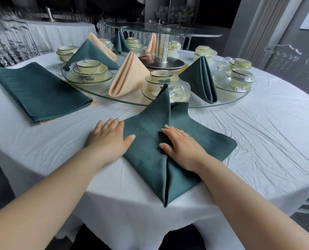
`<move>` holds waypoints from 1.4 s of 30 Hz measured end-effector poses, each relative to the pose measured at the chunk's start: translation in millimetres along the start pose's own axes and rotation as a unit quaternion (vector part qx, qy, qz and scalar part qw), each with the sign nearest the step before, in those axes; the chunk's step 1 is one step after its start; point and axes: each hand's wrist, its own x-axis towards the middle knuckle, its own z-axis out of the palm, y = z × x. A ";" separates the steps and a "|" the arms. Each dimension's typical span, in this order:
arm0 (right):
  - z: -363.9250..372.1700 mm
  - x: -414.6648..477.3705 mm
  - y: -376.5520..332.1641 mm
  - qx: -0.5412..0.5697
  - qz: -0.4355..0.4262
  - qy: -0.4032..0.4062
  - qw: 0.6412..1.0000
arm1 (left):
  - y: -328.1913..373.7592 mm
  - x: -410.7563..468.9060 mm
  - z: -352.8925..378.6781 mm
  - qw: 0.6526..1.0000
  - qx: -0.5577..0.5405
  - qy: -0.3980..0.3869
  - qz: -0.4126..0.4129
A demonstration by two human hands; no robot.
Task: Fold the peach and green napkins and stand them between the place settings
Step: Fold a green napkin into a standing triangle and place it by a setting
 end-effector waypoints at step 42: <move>-39.9 -91.1 54.5 -0.163 -0.139 0.094 0.972 | 4.2 -55.5 12.2 0.913 -0.092 0.059 0.393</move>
